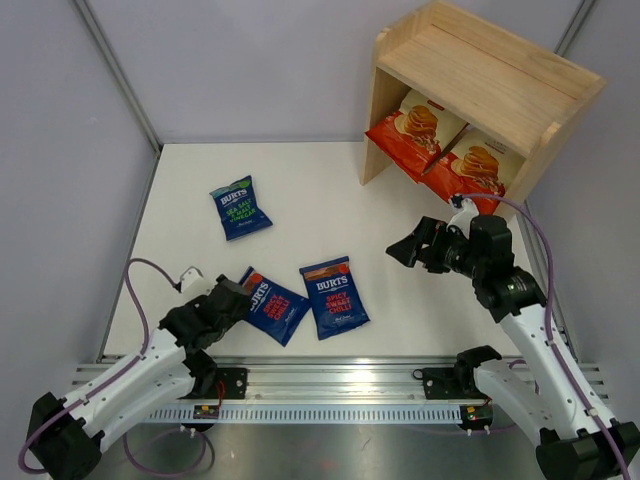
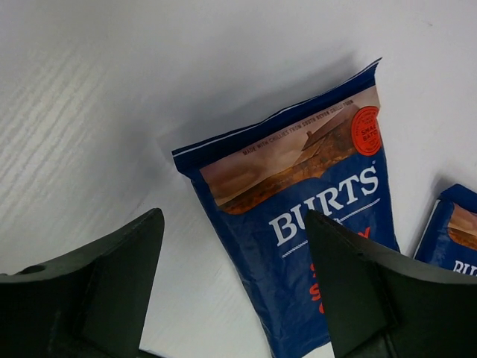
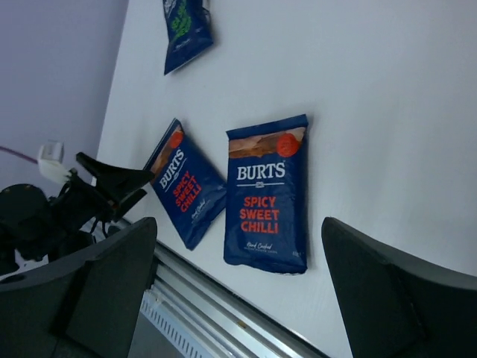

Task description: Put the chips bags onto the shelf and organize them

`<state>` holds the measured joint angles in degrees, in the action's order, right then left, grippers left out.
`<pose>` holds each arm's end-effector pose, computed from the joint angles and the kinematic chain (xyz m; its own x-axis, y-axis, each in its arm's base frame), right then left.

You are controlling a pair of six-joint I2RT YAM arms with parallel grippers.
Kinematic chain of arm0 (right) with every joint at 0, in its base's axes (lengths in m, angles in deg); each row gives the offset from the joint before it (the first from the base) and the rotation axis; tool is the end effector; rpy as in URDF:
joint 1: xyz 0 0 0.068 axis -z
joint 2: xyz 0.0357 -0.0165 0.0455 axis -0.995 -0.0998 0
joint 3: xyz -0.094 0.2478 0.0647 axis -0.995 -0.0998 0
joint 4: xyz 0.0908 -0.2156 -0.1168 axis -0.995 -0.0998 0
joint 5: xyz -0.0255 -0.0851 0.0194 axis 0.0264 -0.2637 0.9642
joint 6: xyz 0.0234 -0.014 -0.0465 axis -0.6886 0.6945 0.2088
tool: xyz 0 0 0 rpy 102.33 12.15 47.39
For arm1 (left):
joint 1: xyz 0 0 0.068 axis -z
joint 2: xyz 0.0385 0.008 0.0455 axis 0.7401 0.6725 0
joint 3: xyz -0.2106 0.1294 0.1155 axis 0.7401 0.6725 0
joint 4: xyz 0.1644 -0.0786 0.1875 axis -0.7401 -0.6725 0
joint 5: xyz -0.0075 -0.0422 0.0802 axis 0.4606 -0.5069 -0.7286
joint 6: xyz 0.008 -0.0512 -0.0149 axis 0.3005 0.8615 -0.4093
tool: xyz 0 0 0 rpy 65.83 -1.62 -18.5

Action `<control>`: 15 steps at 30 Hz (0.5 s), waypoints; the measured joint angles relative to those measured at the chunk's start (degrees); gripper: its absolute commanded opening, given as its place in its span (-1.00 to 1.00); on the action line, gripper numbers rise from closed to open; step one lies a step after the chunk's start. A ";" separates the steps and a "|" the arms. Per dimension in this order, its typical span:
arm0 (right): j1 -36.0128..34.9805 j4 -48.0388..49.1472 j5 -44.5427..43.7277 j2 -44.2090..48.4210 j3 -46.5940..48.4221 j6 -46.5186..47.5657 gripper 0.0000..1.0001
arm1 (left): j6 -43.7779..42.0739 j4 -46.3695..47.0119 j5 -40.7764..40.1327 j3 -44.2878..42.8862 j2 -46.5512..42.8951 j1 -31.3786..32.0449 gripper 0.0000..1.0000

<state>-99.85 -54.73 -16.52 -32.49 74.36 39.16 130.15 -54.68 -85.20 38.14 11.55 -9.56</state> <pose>0.1676 0.0603 0.3171 -0.6694 0.2788 -0.6886 -0.2719 0.7706 0.5764 0.1004 -0.0551 0.1756 -0.4876 -0.6616 -0.5697 -0.5843 0.7321 -0.3501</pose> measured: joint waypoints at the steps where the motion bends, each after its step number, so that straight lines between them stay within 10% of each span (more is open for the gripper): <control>1: 0.00 1.60 1.68 1.27 -1.33 -0.81 0.99 | 0.63 0.92 0.46 1.01 0.13 -0.02 0.55; 10: 0.00 16.81 14.25 5.55 -9.84 -11.08 0.96 | 4.83 11.15 4.00 6.23 2.69 -0.09 -0.19; 15: 0.00 19.76 16.39 4.72 -10.43 -12.57 0.90 | 6.60 14.56 4.63 8.46 2.47 -0.17 -1.00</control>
<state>-99.85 -34.97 -0.12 -27.77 63.93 26.60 136.75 -40.12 -80.56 46.60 14.02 -9.74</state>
